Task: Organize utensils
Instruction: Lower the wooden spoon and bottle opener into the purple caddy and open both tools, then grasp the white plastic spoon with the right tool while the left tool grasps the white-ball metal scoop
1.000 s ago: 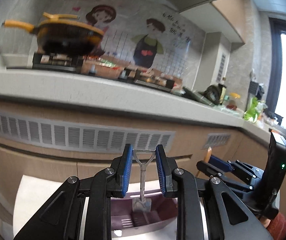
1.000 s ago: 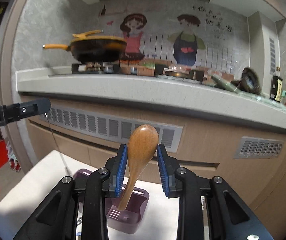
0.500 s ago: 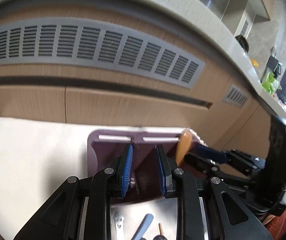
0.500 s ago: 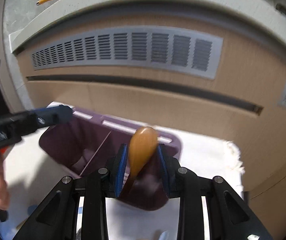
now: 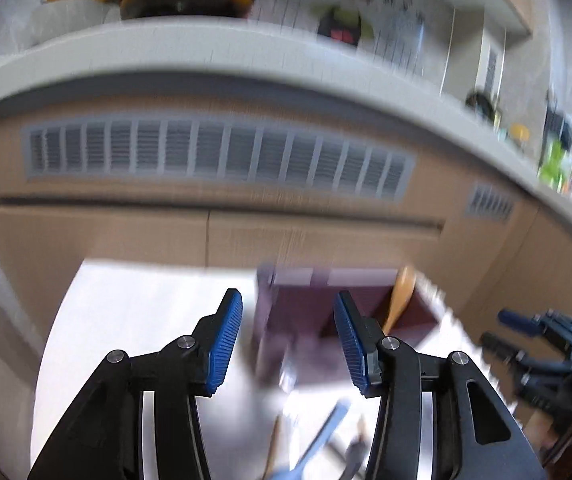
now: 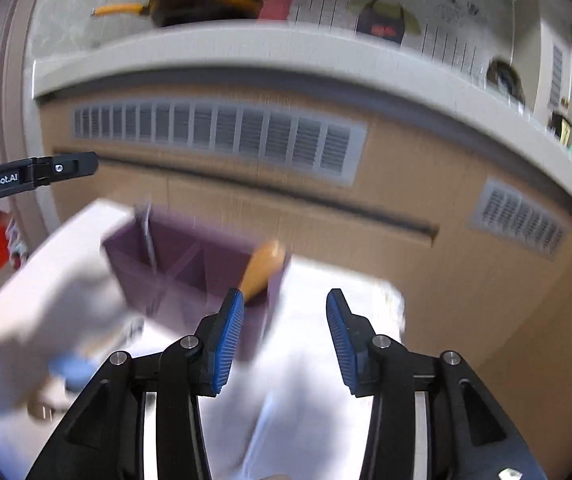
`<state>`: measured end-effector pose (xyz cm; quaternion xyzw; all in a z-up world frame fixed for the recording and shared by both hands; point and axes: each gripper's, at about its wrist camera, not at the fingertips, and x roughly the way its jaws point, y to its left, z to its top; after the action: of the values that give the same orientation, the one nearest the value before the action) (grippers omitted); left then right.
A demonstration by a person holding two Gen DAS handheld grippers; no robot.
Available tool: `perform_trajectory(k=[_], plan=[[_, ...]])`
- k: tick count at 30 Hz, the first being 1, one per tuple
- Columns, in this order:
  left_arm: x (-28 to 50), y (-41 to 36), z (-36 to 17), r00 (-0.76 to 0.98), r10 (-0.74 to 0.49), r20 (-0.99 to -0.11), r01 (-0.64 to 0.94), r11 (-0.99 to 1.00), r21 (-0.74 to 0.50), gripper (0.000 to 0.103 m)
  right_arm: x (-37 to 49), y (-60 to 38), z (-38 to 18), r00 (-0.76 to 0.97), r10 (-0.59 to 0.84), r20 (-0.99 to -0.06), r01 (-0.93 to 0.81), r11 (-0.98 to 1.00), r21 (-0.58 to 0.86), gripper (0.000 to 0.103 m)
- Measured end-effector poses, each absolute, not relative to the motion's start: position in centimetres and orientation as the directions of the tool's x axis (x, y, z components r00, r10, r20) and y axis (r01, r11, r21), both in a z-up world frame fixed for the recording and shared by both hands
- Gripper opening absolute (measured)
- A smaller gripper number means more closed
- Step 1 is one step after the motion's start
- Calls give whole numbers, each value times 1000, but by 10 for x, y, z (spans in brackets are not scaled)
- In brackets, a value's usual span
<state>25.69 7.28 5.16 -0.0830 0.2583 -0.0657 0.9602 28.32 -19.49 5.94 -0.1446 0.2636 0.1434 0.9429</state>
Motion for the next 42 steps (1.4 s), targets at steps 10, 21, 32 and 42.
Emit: perform_trajectory(k=[10, 21, 32, 42], plan=[[210, 83, -33, 730, -140, -669, 20, 983, -184, 49, 280, -218, -35, 632, 126, -765, -299, 950, -91, 40], [198, 80, -45, 650, -262, -713, 71, 955, -287, 48, 308, -210, -61, 578, 170, -798, -276, 961, 5, 16], [168, -34, -39, 504, -405, -763, 267, 913, -309, 48, 261, -228, -29, 640, 216, -737, -289, 957, 29, 9], [143, -74, -49, 584, -218, -782, 156, 976, -155, 32, 233, -253, -16, 688, 245, -683, -297, 954, 42, 9]])
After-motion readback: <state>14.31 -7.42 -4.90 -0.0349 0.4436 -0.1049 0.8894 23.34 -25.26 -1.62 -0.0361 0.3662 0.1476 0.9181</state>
